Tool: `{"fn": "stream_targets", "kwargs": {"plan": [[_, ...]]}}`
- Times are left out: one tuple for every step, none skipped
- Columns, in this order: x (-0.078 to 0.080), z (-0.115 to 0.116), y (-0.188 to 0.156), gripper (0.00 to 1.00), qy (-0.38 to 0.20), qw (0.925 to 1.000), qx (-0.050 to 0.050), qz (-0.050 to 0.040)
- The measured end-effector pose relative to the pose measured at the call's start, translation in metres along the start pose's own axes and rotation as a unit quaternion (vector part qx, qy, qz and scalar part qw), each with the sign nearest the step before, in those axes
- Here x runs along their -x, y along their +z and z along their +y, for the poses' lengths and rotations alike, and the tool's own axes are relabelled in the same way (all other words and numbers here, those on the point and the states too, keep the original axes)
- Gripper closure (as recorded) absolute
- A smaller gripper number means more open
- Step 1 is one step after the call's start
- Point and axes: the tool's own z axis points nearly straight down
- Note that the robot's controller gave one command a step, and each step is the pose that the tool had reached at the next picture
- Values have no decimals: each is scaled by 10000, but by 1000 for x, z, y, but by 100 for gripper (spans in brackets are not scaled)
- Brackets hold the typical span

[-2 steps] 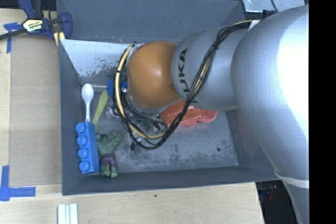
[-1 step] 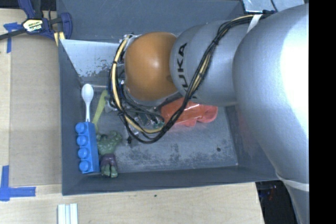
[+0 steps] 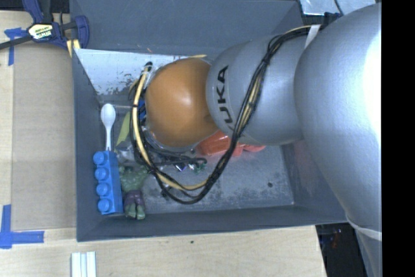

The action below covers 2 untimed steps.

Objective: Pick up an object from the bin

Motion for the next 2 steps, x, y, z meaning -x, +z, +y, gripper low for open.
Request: {"fn": "stream_targets", "kwargs": {"plan": [[15,-13,30,0,-1098,9939,-53,-48],[-29,10,26,100,-2547,9669,-74,-123]]}}
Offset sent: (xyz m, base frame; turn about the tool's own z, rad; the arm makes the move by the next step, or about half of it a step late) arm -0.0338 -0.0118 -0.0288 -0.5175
